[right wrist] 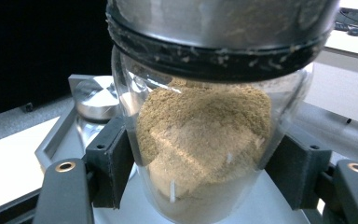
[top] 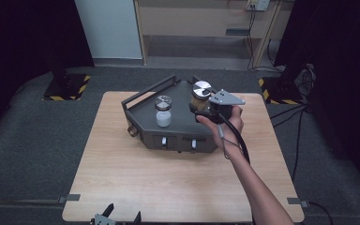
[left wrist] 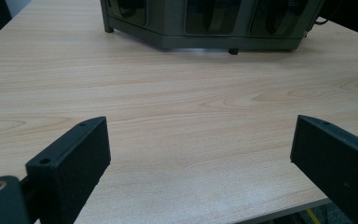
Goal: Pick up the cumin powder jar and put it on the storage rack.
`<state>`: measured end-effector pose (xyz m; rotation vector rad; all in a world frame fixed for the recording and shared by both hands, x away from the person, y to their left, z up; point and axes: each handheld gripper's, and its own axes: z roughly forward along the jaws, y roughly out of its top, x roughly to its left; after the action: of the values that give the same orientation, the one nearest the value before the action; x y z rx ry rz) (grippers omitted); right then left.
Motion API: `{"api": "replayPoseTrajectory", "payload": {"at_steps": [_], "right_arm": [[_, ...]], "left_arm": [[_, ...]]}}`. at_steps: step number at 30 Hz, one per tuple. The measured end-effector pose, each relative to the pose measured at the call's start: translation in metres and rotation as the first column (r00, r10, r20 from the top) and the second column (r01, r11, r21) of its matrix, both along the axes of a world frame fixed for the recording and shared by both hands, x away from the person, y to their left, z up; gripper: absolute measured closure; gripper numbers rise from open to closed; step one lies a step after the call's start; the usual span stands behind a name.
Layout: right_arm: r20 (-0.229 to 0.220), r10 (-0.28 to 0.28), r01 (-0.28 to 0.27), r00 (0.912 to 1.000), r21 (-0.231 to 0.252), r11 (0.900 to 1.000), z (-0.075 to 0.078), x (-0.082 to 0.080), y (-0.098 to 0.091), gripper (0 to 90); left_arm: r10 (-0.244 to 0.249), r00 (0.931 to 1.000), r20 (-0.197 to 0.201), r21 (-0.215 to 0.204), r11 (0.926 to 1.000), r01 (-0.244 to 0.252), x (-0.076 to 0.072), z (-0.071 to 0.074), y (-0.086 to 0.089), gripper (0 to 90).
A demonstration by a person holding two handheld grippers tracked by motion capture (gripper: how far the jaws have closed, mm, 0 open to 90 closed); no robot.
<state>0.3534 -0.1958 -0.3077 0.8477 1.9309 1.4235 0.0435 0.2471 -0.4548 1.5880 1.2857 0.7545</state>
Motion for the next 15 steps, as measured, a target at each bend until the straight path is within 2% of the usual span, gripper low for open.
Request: {"api": "replayPoseTrajectory", "payload": {"at_steps": [3, 15], "right_arm": [[0.001, -0.013, 0.013, 0.9999, 0.017, 0.9998, -0.001, 0.008, 0.003, 30.7], [-0.028, -0.039, 0.039, 0.9989, 0.002, 0.9992, 0.000, 0.043, 0.022, 30.7]], "left_arm": [[-0.002, 1.0000, -0.001, 0.000, 1.0000, 0.002, 0.001, 0.000, 0.000, 3.9], [-0.001, 1.0000, -0.006, 0.001, 1.0000, 0.001, 0.002, -0.001, 0.002, 3.9]]}}
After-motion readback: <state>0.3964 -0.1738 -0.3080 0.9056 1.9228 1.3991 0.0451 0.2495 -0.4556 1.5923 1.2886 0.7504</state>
